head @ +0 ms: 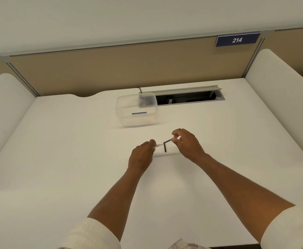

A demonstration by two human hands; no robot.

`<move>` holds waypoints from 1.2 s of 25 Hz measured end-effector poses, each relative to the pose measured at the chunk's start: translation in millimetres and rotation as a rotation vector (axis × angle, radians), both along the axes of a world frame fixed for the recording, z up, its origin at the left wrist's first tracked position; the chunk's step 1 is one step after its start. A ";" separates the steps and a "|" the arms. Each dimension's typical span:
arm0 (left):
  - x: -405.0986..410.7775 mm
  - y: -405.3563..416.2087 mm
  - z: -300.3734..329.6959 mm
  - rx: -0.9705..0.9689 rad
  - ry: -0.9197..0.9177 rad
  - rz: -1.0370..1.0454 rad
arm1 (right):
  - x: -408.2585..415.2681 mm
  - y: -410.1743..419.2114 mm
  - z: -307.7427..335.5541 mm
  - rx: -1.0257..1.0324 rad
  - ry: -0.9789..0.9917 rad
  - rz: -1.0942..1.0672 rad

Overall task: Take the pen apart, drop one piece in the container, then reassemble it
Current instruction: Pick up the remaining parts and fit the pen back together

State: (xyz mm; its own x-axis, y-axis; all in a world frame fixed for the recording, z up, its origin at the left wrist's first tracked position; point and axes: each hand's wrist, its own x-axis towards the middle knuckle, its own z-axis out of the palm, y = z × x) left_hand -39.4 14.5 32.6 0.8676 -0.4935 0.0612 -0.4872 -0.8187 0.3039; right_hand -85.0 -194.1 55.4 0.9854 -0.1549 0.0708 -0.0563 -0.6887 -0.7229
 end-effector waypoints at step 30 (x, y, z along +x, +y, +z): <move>42.9 7.6 -1.4 0.063 -0.008 0.096 | 33.9 19.6 -46.1 -0.122 0.365 -0.095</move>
State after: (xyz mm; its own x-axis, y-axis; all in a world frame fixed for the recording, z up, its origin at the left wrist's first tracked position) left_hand 3.5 22.1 31.2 0.9108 -0.4110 0.0394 -0.4075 -0.8793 0.2464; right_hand -51.1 -174.5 9.4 0.9308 -0.2589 -0.2579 -0.3622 -0.7475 -0.5569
